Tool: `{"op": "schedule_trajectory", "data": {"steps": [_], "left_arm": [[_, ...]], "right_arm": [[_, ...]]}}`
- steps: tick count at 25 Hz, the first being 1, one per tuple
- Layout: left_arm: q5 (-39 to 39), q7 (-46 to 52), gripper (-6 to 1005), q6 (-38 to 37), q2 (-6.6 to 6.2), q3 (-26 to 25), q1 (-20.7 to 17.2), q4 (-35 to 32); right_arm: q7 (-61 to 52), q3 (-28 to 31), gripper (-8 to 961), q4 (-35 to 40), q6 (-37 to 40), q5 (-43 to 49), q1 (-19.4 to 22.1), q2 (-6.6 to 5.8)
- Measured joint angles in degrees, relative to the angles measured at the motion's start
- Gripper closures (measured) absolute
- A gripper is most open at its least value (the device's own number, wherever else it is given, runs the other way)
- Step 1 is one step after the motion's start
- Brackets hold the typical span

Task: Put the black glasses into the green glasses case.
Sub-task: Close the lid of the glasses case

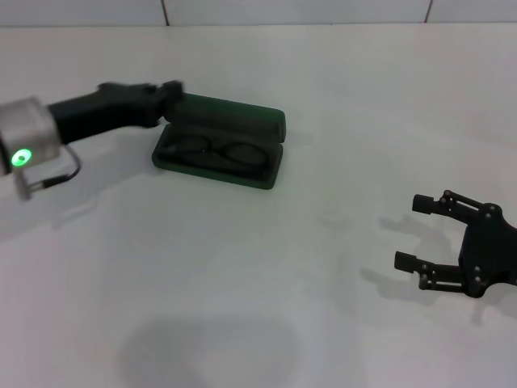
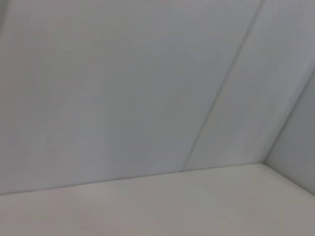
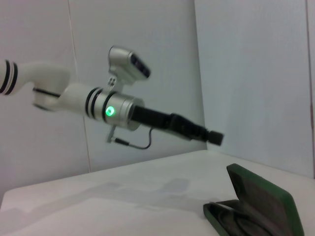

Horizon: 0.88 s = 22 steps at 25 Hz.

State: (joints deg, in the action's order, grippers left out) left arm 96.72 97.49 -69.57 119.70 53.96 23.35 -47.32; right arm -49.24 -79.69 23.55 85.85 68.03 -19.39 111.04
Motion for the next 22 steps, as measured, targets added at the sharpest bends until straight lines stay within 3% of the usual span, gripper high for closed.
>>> {"op": "schedule_trajectory", "data": {"steps": [6, 9, 14, 18, 22], "left_arm": [[-0.22, 8.05, 1000, 13.66, 0.21, 11.32, 5.98, -2.06], [-0.53, 9.96, 1000, 24.88, 0.42, 17.97, 9.26, 0.51], [-5.44, 9.81, 999, 38.98, 0.58, 26.45, 11.28, 5.36], [-7.80, 9.26, 999, 45.18, 0.61, 29.95, 12.61, 8.90], [-9.02, 8.75, 999, 45.71, 0.55, 30.40, 12.88, 10.00]], "right_arm": [[0.06, -0.03, 77, -0.03, -0.19, 0.00, 0.18, 0.03], [0.10, -0.04, 77, -0.03, -0.06, 0.00, 0.25, 0.04], [0.11, -0.03, 77, 0.18, 0.25, 0.00, 0.16, 0.00], [0.12, -0.03, 78, 0.32, 0.28, 0.01, 0.01, -0.02], [0.12, -0.03, 78, 0.33, 0.27, 0.47, -0.28, -0.03]]}}
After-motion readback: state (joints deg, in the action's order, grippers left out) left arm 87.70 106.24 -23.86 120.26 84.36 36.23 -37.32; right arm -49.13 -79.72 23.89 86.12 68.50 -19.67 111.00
